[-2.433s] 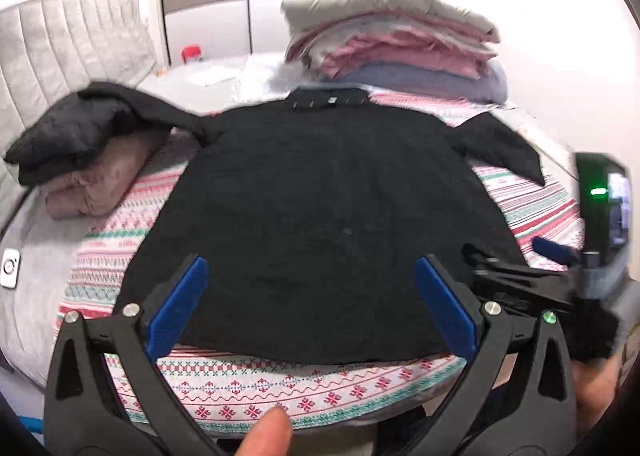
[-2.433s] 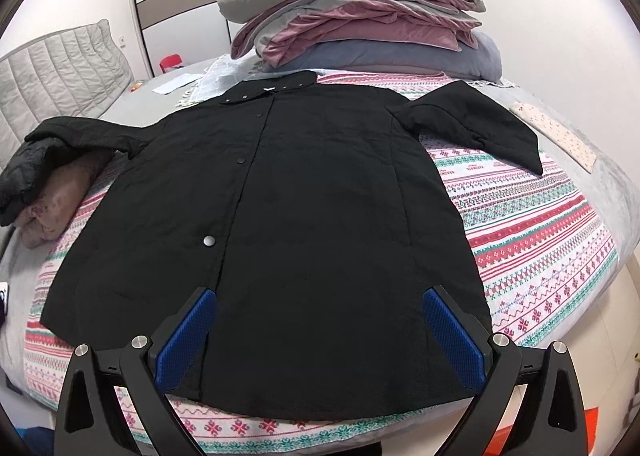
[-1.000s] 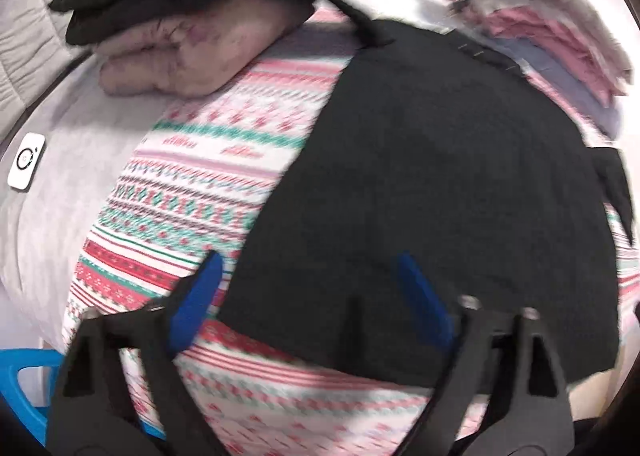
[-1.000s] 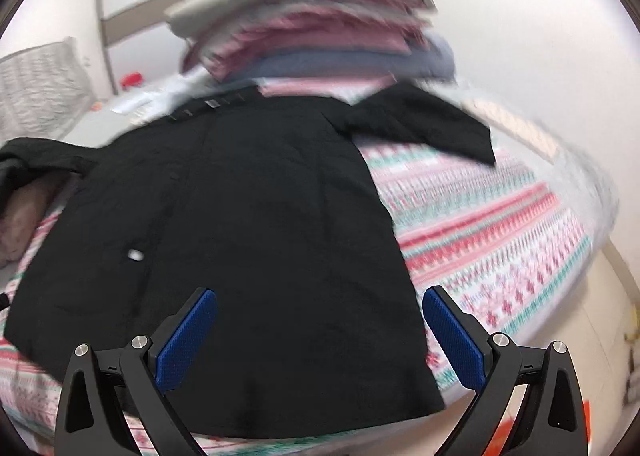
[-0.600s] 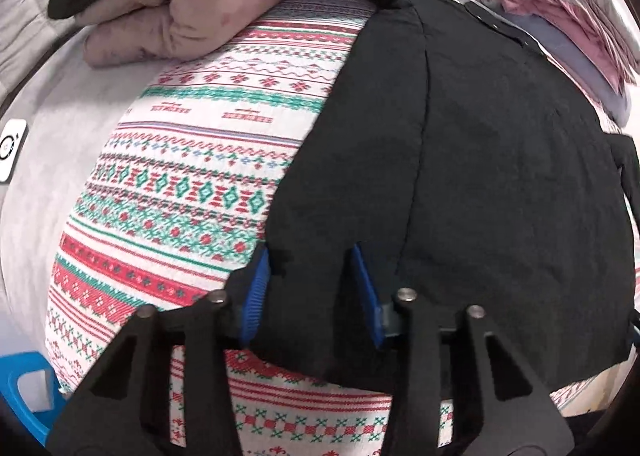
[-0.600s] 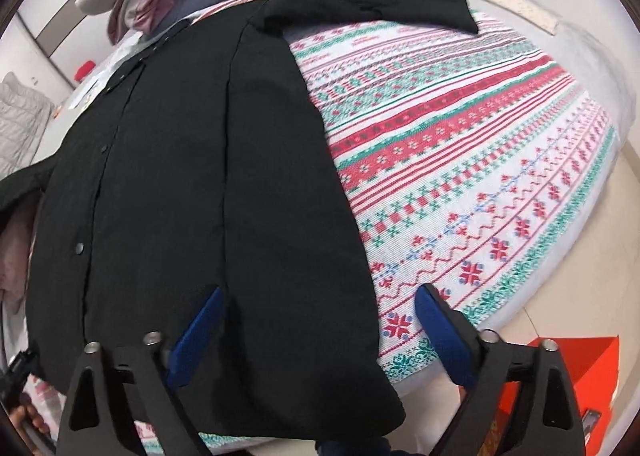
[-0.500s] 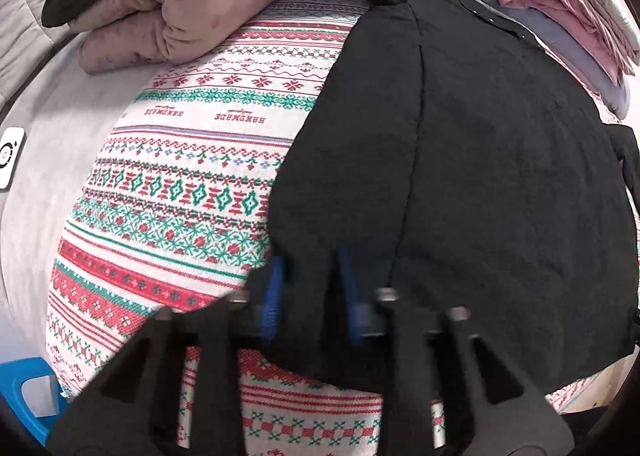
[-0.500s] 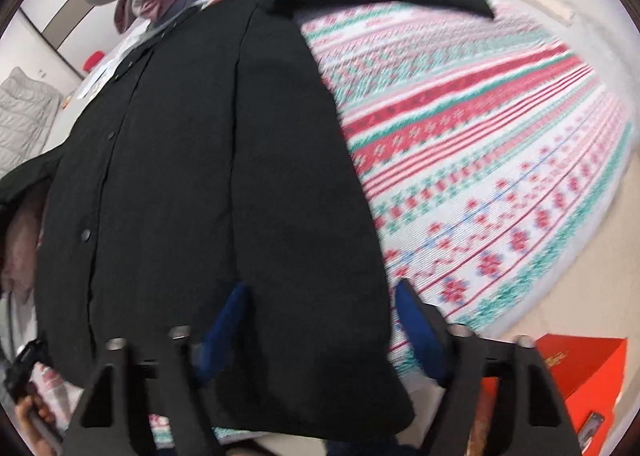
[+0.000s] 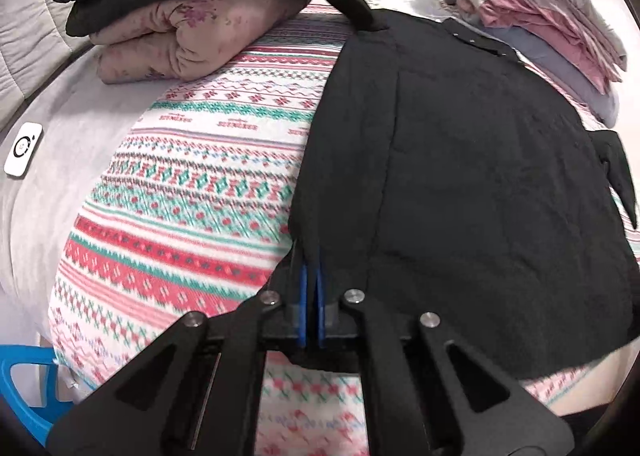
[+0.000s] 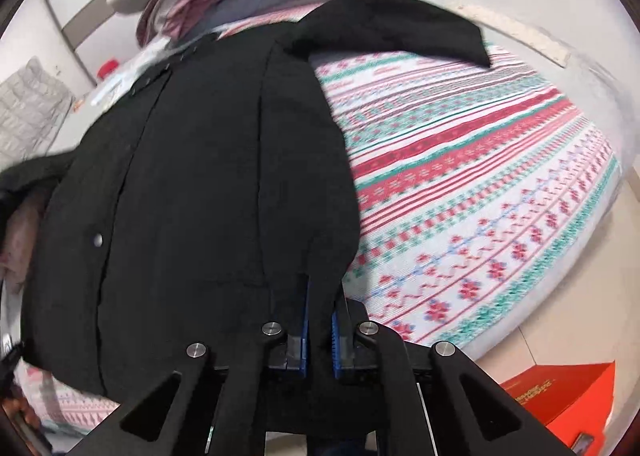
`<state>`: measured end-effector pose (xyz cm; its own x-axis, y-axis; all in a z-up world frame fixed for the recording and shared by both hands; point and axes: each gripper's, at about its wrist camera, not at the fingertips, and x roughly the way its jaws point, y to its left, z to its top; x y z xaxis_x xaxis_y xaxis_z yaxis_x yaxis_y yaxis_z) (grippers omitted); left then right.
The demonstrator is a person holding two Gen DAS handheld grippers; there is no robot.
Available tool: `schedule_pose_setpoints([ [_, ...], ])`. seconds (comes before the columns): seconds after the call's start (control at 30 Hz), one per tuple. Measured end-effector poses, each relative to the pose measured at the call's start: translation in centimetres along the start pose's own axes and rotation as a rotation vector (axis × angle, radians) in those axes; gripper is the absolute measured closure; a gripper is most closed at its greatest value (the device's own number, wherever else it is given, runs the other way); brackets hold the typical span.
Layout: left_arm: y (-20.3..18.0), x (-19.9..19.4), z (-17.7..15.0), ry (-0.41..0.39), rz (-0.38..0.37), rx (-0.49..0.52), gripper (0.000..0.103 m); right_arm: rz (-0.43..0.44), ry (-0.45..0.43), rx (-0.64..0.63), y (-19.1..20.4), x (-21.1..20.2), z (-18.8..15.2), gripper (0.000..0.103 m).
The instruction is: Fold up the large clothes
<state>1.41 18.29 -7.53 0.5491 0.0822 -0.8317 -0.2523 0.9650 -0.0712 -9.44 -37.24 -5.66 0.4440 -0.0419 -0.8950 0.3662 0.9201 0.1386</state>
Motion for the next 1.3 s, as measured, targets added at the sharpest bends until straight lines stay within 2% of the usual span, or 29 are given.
schedule_pose_setpoints([
  [0.1, 0.3, -0.8, -1.1, 0.013, -0.035, -0.001, 0.098, -0.051, -0.046, 0.046, -1.8, -0.7, 0.6, 0.098],
  [0.33, 0.4, -1.0, -1.6, 0.021, -0.031, -0.009, 0.097, -0.08, -0.031, 0.053, -1.7, 0.3, 1.1, 0.098],
  [0.47, 1.2, -1.3, -1.3, 0.031, -0.021, -0.082, 0.094, -0.085, -0.039, 0.054, -1.0, 0.2, 0.9, 0.096],
  [0.57, 1.2, -3.4, -0.8, -0.018, -0.021, -0.135, 0.092, -0.147, -0.091, 0.09, -0.6, -0.8, 1.0, 0.092],
  [0.67, 0.5, -5.7, -0.1, -0.074, -0.063, -0.159, 0.071, -0.154, -0.206, 0.116, 0.2, -3.0, 1.1, 0.089],
  [0.7, 0.1, -6.5, 0.3, -0.092, -0.079, -0.17, 0.06, -0.148, -0.232, 0.11, 0.7, -3.4, 1.2, 0.087],
  [0.73, -0.6, -7.5, 0.8, -0.116, -0.095, -0.179, 0.054, -0.142, -0.251, 0.094, 1.5, -3.7, 1.3, 0.083],
  [0.77, -1.2, -8.0, 1.1, -0.132, -0.104, -0.182, 0.053, -0.128, -0.262, 0.07, 2.5, -3.7, 1.4, 0.08],
  [0.8, -2.0, -8.6, 1.6, -0.151, -0.116, -0.183, 0.053, -0.096, -0.263, 0.045, 3.5, -3.6, 1.5, 0.072],
  [0.87, -4.1, -9.6, 3.0, -0.177, -0.146, -0.17, 0.05, -0.032, -0.252, 0.023, 5.0, -3.1, 1.8, 0.05],
  [0.9, -5.3, -9.8, 3.7, -0.186, -0.157, -0.16, 0.044, -0.01, -0.25, 0.018, 5.8, -2.9, 2.0, 0.036],
  [0.97, -7.8, -10.0, 5.1, -0.193, -0.177, -0.14, 0.037, 0.003, -0.281, 0.003, 7.1, -3.1, 2.2, 0.035],
  [1.07, -11.7, -9.1, 7.7, -0.157, -0.254, -0.123, 0.022, -0.023, -0.381, -0.039, 9.1, -3.8, 2.3, 0.033],
  [1.1, -12.3, -8.5, 8.1, -0.139, -0.284, -0.132, 0.019, -0.029, -0.398, -0.051, 9.5, -3.8, 2.3, 0.027],
  [1.13, -13.5, -7.0, 8.9, -0.083, -0.335, -0.152, 0.019, -0.029, -0.413, -0.067, 9.8, -3.6, 2.4, 0.022],
  [1.2, -15.1, -4.4, 9.5, 0.001, -0.38, -0.185, 0.019, -0.018, -0.42, -0.095, 10.7, -3.0, 2.5, 0.022],
  [1.23, -15.9, -2.3, 9.6, 0.042, -0.392, -0.213, 0.019, -0.009, -0.409, -0.1, 10.9, -2.6, 2.6, 0.022],
  [1.3, -17.2, 0.5, 9.1, 0.064, -0.381, -0.212, 0.019, 0.038, -0.379, -0.102, 10.9, -1.6, 2.9, 0.022],
])
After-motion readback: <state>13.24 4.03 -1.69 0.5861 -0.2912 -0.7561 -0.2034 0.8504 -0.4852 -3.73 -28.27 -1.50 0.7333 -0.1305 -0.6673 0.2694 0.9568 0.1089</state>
